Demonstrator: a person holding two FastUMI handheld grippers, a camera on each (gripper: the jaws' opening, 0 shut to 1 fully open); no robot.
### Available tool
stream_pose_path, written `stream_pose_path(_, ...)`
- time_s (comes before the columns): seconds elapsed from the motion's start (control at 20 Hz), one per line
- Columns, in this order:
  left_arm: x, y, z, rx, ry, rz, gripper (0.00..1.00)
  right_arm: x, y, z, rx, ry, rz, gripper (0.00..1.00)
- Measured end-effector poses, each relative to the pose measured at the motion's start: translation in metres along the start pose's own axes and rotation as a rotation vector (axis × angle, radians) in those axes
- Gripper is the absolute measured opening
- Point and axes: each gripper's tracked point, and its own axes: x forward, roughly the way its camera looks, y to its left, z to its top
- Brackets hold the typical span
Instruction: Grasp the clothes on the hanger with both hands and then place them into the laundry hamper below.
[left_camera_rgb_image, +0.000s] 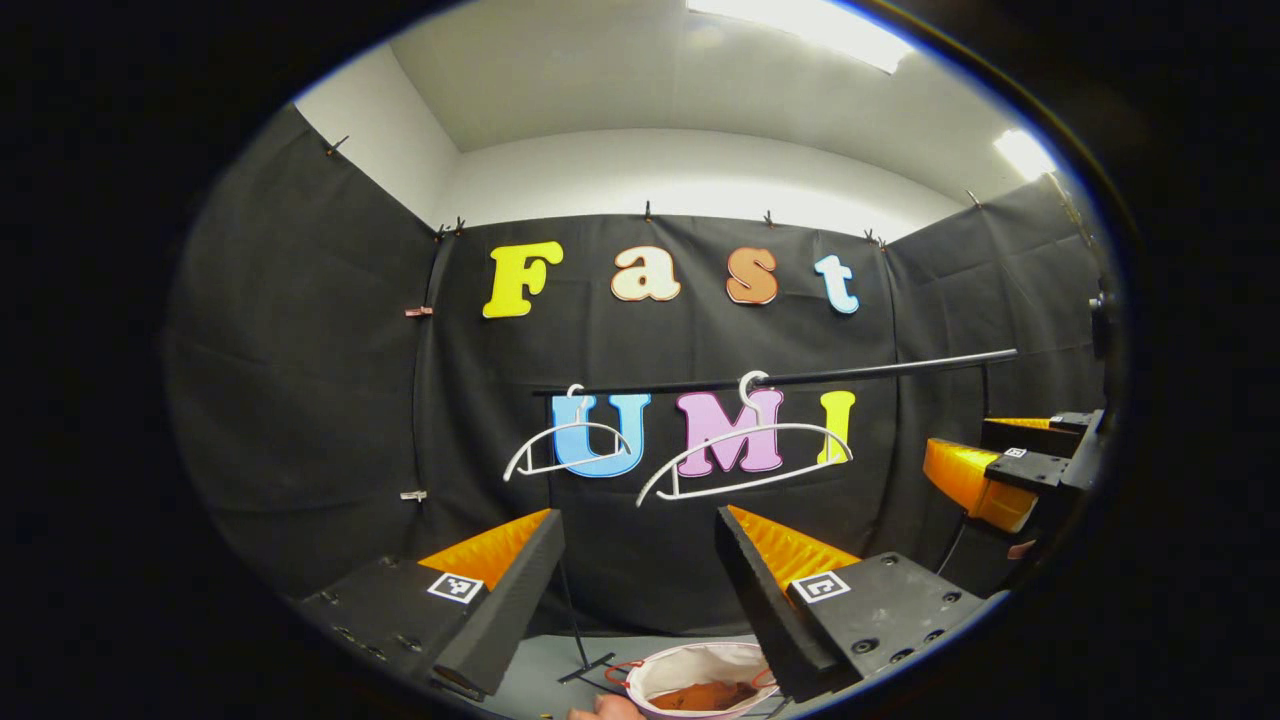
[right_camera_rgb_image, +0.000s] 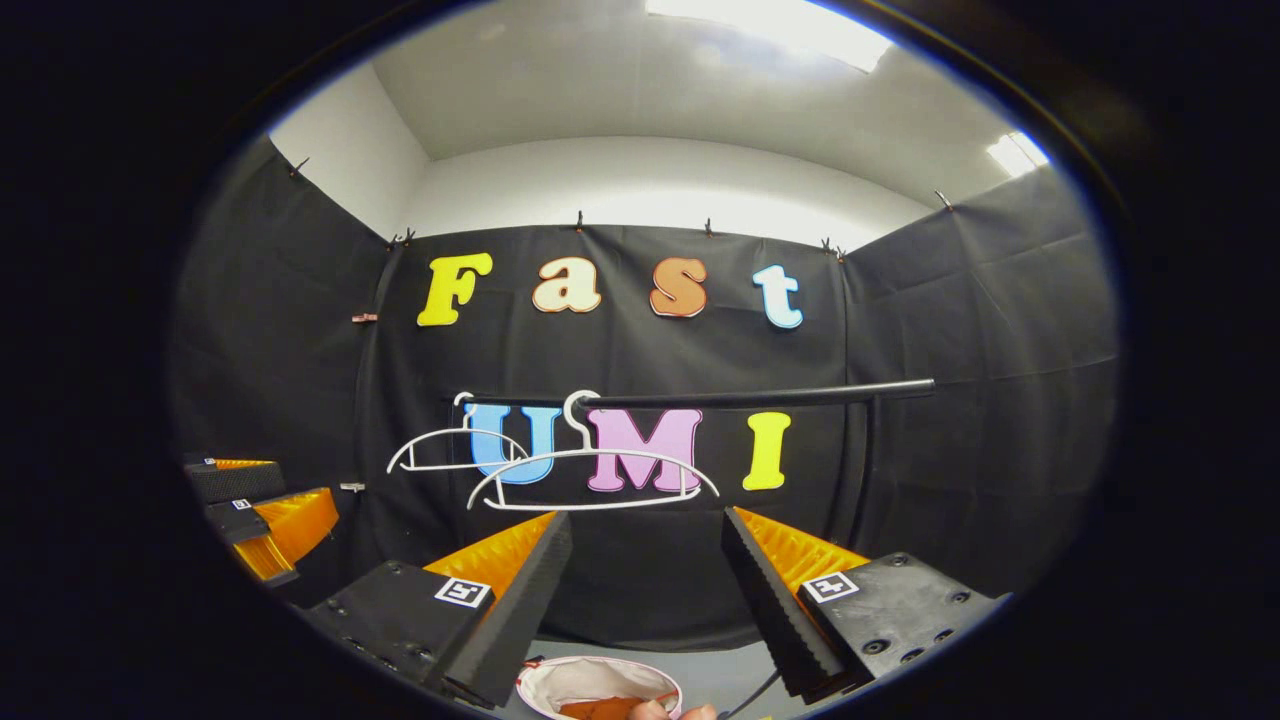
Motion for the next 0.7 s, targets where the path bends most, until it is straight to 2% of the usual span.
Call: stream_pose_path(0.7, 0.0039, 0.0048, -0.0022, -0.004, 0.002, -0.001, 0.96, 0.0024, 0.0047, -0.0046, -0.006, 0.012, -0.004, 0.97)
